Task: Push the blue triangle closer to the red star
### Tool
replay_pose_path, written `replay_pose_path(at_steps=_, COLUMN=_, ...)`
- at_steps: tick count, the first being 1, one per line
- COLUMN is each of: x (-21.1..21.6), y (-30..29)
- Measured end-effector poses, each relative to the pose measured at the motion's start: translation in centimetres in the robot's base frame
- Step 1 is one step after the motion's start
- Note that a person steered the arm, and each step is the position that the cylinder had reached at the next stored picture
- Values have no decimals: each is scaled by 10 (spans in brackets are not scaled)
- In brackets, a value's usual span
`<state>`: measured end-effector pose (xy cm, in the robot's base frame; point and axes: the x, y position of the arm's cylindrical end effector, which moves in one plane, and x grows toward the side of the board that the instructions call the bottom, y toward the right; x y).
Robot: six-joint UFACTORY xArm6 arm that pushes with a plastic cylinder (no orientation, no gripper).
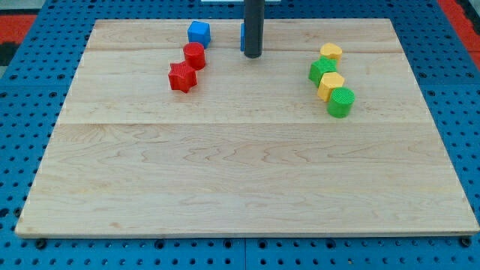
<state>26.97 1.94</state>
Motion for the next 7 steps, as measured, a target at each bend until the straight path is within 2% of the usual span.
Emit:
replay_pose_path(at_steps=1, x=-27, y=1)
replay_pose_path(at_steps=2, x=-12, y=43)
replay_pose_path(at_steps=4, x=-77, y=58)
replay_pose_path(at_steps=6, x=-77, y=-10)
replay_pose_path(at_steps=7, x=-50, y=-11)
